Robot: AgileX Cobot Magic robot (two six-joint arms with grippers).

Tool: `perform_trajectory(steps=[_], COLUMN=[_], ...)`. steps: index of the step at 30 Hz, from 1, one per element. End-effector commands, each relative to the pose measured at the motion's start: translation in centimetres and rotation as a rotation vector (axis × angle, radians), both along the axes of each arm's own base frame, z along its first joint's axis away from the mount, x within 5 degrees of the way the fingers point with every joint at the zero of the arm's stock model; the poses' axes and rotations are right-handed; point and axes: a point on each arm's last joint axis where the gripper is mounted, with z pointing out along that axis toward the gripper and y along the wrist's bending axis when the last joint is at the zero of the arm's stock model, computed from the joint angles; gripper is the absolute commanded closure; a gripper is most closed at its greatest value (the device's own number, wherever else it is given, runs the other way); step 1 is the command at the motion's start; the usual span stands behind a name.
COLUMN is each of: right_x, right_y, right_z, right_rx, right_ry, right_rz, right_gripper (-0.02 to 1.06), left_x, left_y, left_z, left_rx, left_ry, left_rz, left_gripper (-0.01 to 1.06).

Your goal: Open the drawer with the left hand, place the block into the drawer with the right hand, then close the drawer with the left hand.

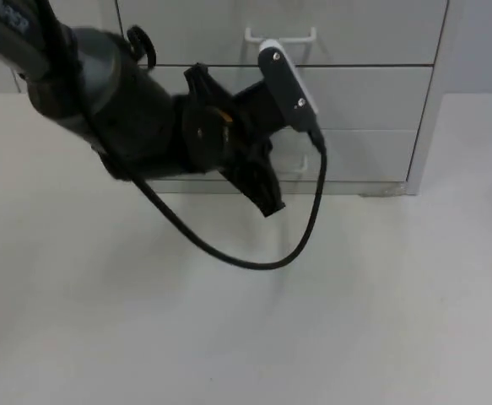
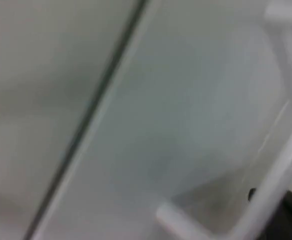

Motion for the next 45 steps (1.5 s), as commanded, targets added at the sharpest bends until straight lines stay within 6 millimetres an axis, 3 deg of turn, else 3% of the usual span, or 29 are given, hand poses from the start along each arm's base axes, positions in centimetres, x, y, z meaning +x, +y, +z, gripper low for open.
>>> perform_trajectory(steps=[1, 3, 5, 8, 9, 13, 14, 18, 24, 28, 29, 33, 35, 44, 45], right_x=[-0.1, -0.1, -0.1, -0.1, -0.1, -0.1, -0.1, -0.1, 0.0, -0.2, -0.2, -0.3, -0.3, -0.3, -0.3], right_y=[-0.1, -0.1, -0.1, -0.1, -0.1, -0.1, -0.1, -0.1, -0.1, 0.7, 0.7, 2.2, 2.4, 2.8, 2.8], right_z=[0.2, 0.2, 0.2, 0.2, 0.2, 0.2, 0.2, 0.2, 0.2, 0.4, 0.4, 0.6, 0.7, 0.7, 0.7], right_rx=[-0.01, -0.01, -0.01, -0.01, -0.01, -0.01, -0.01, -0.01, -0.01, -0.038, -0.038, -0.055, -0.056, -0.056, -0.056], right_ry=[-0.015, -0.017, -0.017, -0.022, -0.022, -0.022, -0.022, -0.022, -0.025, -0.036, -0.036, -0.059, -0.064, -0.071, -0.071], right_rz=[0.005, 0.006, 0.006, 0.006, 0.006, 0.006, 0.006, 0.006, 0.006, 0.077, 0.077, 0.172, 0.183, 0.198, 0.198], right_gripper=[0.3, 0.3, 0.3, 0.3, 0.3, 0.3, 0.3, 0.3, 0.3, 0.3, 0.3, 0.3, 0.3, 0.3, 0.3], left_x=[-0.9, -2.4, -3.0, -4.9, -4.9, -8.0, -8.0, -9.6, -10.0, -8.9, -8.9, -8.4, -8.4, -11.1, -11.1], left_y=[-1.0, -1.5, -1.6, -1.6, -1.6, -0.7, -0.7, 0.5, 2.1, 5.2, 5.2, 9.6, 10.7, 19.5, 19.5], left_z=[1.6, 3.7, 4.5, 7.9, 7.9, 12.9, 12.9, 16.5, 18.8, 20.0, 20.0, 21.1, 21.4, 23.8, 23.8], left_rx=[-0.03, -0.088, -0.113, -0.184, -0.184, -0.208, -0.208, -0.229, -0.256, -0.327, -0.327, -0.418, -0.44, -0.585, -0.585], left_ry=[0.057, 0.191, 0.251, 0.374, 0.374, 0.493, 0.493, 0.475, 0.434, 0.454, 0.454, 0.462, 0.457, 0.321, 0.321], left_rz=[-0.03, -0.055, -0.065, -0.113, -0.113, -0.213, -0.213, -0.201, -0.134, -0.011, -0.011, 0.124, 0.16, 0.434, 0.434], left_gripper=[1.05, 1.05, 1.05, 1.05, 1.05, 1.05, 1.05, 1.05, 1.05, 1.05, 1.05, 1.05, 1.05, 1.05, 1.05])
